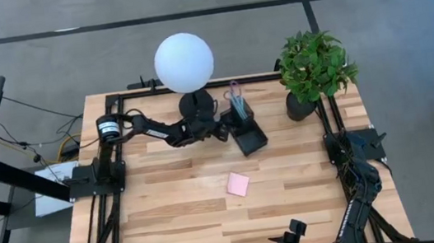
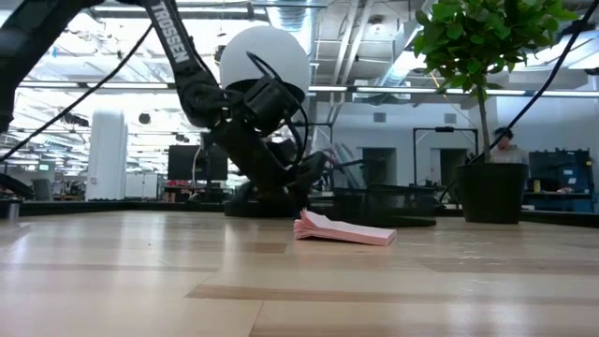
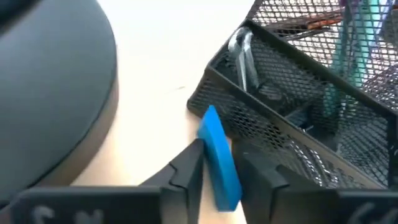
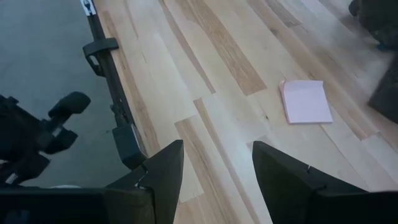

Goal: Pick and place office supplies into organizer
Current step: Put the blue eraser into the desk organizer

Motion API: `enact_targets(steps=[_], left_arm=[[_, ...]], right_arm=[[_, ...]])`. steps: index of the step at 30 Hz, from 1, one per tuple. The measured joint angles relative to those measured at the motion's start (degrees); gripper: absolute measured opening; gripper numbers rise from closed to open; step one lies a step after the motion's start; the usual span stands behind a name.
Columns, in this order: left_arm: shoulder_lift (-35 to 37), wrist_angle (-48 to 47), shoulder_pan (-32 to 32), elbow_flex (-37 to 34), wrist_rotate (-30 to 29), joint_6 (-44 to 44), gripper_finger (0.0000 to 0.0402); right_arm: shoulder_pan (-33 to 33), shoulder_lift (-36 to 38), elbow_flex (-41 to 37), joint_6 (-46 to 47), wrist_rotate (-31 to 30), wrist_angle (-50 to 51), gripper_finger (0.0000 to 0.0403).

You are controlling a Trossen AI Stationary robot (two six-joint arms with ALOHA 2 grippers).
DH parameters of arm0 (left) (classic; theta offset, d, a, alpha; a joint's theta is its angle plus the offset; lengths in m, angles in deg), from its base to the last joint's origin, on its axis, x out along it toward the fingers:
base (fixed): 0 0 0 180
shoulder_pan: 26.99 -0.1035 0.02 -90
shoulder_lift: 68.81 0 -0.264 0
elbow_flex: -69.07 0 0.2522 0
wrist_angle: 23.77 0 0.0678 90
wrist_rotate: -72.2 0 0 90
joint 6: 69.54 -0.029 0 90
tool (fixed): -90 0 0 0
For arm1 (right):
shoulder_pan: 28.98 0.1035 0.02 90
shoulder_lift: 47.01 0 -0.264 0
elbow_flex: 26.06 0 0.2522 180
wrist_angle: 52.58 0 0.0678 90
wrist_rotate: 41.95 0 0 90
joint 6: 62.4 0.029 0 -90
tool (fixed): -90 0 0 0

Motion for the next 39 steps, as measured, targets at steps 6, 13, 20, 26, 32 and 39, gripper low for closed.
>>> enact_targets(steps=[6, 13, 20, 26, 32, 39], left_arm=[[-1.22, -2.0, 0.25, 0.33, -0.03, 0.27, 0.0015], [-0.24, -3.62, 1.41, 1.74, -1.58, -5.48, 0.0012], [1.29, -11.74, 5.03, 6.71, -2.19, -9.35, 0.001], [5.91, -20.65, 7.65, 10.35, -9.68, -13.16, 0.0009], [8.98, -19.94, 7.84, 12.64, -12.31, -16.42, 0.0011], [7.58, -17.16, 5.85, 13.99, -7.16, -18.41, 0.0011]], right_arm=[[0.01, 0.0, 0.0, -0.83, 0.0, -0.02, 0.0189], [0.09, 0.0, 0.0, -0.94, -0.07, 0.0, 0.0189], [0.09, 0.0, 0.0, -0.92, -0.04, -0.07, 0.0189], [0.2, 0.0, 0.0, -0.9, -0.02, -0.68, 0.0189], [0.32, 0.0, 0.0, -0.9, 0.07, -2.27, 0.0189], [0.59, 0.0, 0.0, -0.9, 0.02, -2.14, 0.0189]])
